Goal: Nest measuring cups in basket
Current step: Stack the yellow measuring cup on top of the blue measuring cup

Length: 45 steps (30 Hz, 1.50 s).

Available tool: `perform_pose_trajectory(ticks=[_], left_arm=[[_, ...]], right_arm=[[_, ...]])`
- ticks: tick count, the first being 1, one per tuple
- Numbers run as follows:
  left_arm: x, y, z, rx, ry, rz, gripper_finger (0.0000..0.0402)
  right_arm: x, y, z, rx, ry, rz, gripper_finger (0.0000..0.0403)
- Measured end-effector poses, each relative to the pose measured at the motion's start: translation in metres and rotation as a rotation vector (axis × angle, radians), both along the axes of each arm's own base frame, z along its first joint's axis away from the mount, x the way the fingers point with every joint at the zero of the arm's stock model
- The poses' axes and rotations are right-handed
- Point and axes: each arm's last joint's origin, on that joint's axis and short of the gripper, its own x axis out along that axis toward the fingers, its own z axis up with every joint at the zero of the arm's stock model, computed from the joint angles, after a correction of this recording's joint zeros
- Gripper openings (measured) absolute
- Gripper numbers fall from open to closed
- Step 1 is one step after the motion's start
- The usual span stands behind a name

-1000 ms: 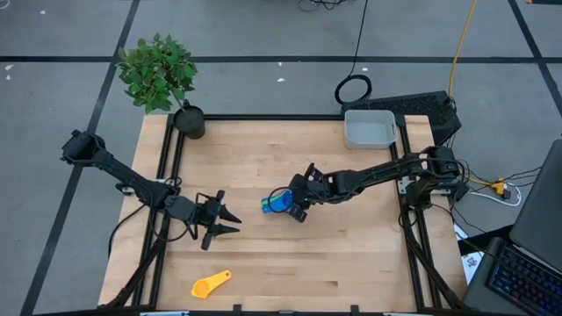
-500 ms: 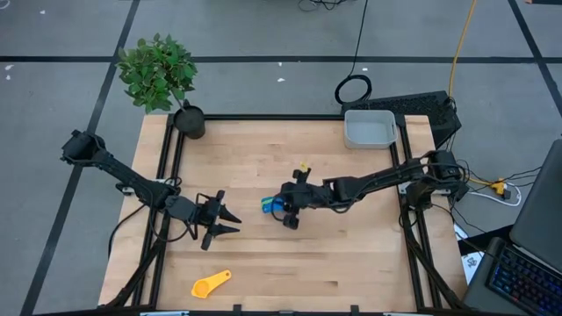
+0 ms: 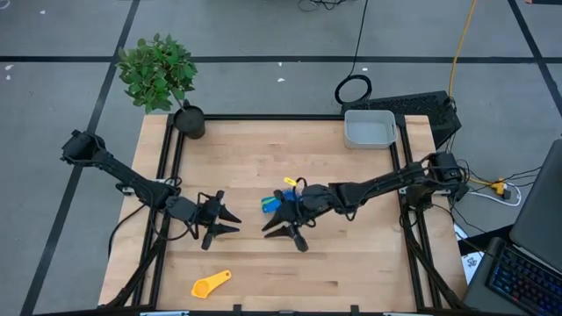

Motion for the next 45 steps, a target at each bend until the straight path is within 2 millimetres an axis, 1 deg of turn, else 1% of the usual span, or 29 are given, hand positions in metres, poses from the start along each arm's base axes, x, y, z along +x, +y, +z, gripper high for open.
perform_pose_trajectory(ticks=[5, 8, 11, 16, 19, 22, 24, 28, 29, 31, 35, 38, 41, 45], left_arm=[[-0.006, -0.004, -0.009, -0.075, 0.116, 0.014, 0.0131], [-0.013, -0.009, -0.015, -0.108, 0.201, 0.004, 0.0131], [-0.018, -0.016, -0.016, -0.140, 0.231, -0.018, 0.0131], [-0.025, -0.034, -0.007, -0.260, 0.173, -0.095, 0.0131], [-0.030, -0.044, 0.000, -0.365, 0.147, -0.137, 0.0131], [-0.033, -0.056, 0.007, -0.424, 0.147, -0.126, 0.0131], [-0.031, -0.066, 0.013, -0.447, 0.150, -0.117, 0.0131], [-0.020, -0.091, 0.023, -0.483, 0.198, -0.112, 0.0131], [-0.016, -0.097, 0.024, -0.481, 0.234, -0.109, 0.0131], [-0.010, -0.109, 0.022, -0.455, 0.371, -0.094, 0.0131], [-0.005, -0.125, 0.001, -0.380, 0.753, -0.007, 0.0131], [-0.006, -0.136, -0.016, -0.374, 0.962, -0.012, 0.0131], [-0.008, -0.146, -0.026, -0.391, 1.012, -0.023, 0.0131], [-0.011, -0.154, -0.028, -0.435, 1.017, -0.019, 0.0131]], right_arm=[[-0.001, -0.001, -0.003, -0.022, 0.027, -0.002, 0.0080], [-0.001, 0.001, -0.005, 0.033, 0.070, -0.007, 0.0080], [-0.002, 0.007, -0.003, 0.072, 0.071, 0.000, 0.0080], [-0.002, 0.009, -0.001, -0.021, 0.004, 0.029, 0.0080], [-0.002, 0.005, -0.004, -0.075, 0.009, 0.028, 0.0080], [-0.003, -0.002, -0.010, -0.154, 0.043, 0.033, 0.0080], [-0.003, -0.008, -0.015, -0.198, 0.080, 0.022, 0.0080], [-0.004, -0.021, -0.023, -0.273, 0.159, -0.067, 0.0080], [-0.004, -0.023, -0.025, -0.286, 0.178, -0.089, 0.0080], [-0.005, -0.029, -0.027, -0.302, 0.206, -0.126, 0.0080], [-0.007, -0.036, -0.034, -0.303, 0.219, -0.147, 0.0080], [-0.010, -0.038, -0.041, -0.321, 0.227, -0.143, 0.0080], [-0.013, -0.039, -0.047, -0.347, 0.231, -0.133, 0.0080], [-0.015, -0.039, -0.051, -0.351, 0.233, -0.131, 0.0080]])
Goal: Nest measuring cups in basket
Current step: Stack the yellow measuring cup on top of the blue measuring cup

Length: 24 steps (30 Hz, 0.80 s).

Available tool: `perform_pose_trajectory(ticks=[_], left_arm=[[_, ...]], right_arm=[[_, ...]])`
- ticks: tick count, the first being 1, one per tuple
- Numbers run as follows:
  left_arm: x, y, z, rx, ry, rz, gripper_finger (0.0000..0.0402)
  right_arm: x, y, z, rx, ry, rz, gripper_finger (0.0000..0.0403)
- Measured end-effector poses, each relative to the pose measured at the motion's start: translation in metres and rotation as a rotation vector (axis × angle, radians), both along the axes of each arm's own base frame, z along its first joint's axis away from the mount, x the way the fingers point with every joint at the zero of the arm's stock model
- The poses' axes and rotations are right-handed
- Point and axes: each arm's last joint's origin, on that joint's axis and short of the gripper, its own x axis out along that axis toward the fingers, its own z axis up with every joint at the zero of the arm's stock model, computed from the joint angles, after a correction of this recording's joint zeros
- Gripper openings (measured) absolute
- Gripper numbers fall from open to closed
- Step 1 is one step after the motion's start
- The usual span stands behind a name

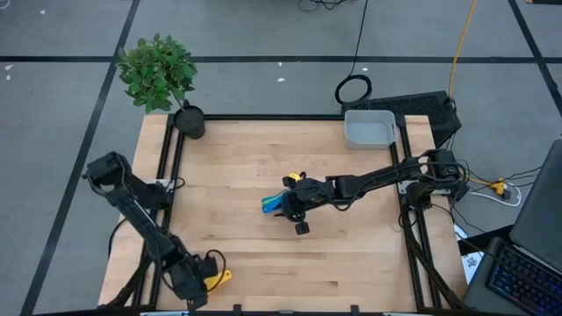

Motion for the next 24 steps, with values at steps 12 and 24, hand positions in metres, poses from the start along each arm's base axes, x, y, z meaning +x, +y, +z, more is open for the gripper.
perform_pose_trajectory(ticks=[12, 24], left_arm=[[-0.014, 0.020, -0.012, 0.238, 0.153, 0.030, 0.0131], [0.001, 0.039, -0.014, 0.425, 0.019, -0.029, 0.0131]], right_arm=[[-0.004, 0.000, -0.007, 0.014, -0.061, -0.005, 0.0080], [-0.004, 0.000, -0.007, 0.035, -0.057, -0.017, 0.0080]])
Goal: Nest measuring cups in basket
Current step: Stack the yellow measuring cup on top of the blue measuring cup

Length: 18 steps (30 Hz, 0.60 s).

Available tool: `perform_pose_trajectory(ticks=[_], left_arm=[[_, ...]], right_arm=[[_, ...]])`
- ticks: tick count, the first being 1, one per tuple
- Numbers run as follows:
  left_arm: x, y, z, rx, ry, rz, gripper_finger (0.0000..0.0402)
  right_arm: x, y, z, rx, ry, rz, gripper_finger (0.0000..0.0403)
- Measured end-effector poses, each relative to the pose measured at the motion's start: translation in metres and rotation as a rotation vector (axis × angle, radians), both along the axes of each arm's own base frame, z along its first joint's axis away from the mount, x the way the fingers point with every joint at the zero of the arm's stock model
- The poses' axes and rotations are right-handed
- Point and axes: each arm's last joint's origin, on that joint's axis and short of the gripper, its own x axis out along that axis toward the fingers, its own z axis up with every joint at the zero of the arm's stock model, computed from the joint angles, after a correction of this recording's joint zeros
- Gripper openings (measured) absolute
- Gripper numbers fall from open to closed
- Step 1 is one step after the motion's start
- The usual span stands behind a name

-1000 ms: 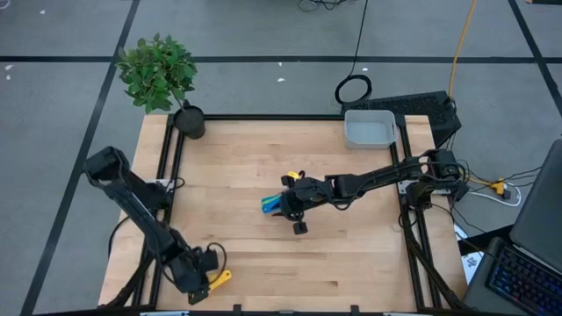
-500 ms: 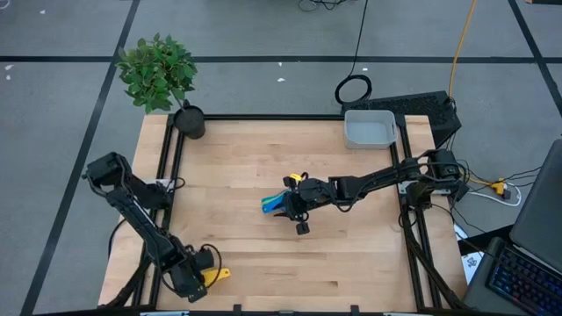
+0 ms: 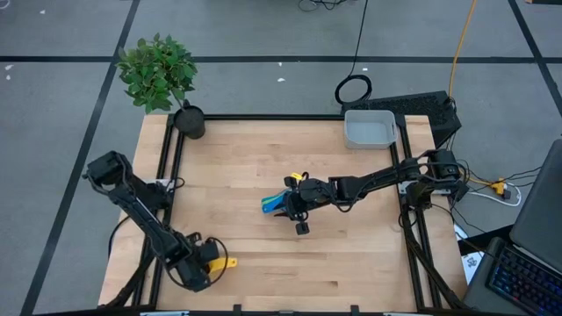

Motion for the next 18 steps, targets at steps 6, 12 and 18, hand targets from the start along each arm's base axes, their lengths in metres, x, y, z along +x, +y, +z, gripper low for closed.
perform_pose_trajectory(ticks=[6, 12, 18], left_arm=[[0.004, 0.026, -0.002, 0.221, 0.024, 0.046, 0.0131], [0.010, 0.041, -0.002, 0.309, 0.026, 0.076, 0.0131], [0.018, 0.042, 0.001, 0.306, -0.050, 0.052, 0.0131]], right_arm=[[0.000, 0.001, 0.000, 0.000, 0.000, 0.001, 0.0080], [0.000, 0.001, 0.000, 0.000, 0.003, 0.001, 0.0080], [0.000, 0.000, -0.001, -0.002, 0.007, -0.001, 0.0080]])
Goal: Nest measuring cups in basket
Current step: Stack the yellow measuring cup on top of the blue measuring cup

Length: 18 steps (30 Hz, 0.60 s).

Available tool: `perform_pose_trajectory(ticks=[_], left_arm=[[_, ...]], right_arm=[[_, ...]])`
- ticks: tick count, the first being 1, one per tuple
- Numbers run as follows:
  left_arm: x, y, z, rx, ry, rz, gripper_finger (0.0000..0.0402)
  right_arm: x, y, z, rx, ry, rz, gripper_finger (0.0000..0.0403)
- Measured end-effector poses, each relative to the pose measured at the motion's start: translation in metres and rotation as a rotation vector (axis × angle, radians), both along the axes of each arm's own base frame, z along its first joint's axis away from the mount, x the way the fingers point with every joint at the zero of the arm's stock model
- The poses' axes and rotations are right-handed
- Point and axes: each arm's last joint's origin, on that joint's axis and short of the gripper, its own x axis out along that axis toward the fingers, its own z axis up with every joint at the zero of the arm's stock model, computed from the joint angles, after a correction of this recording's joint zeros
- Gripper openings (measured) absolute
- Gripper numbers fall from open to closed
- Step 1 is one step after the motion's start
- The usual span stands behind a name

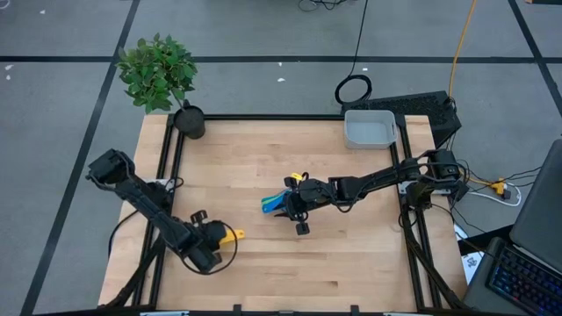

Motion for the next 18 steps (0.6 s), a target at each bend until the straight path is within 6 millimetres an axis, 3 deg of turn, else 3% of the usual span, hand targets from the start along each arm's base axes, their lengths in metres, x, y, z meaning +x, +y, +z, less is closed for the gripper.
perform_pose_trajectory(ticks=[8, 18], left_arm=[[0.008, -0.001, 0.014, 0.066, -0.034, -0.008, 0.0131], [0.011, 0.001, 0.014, -0.009, 0.038, -0.015, 0.0131]], right_arm=[[-0.001, 0.000, -0.002, -0.003, 0.027, -0.001, 0.0080], [-0.003, 0.000, -0.006, -0.006, 0.067, -0.001, 0.0080]])
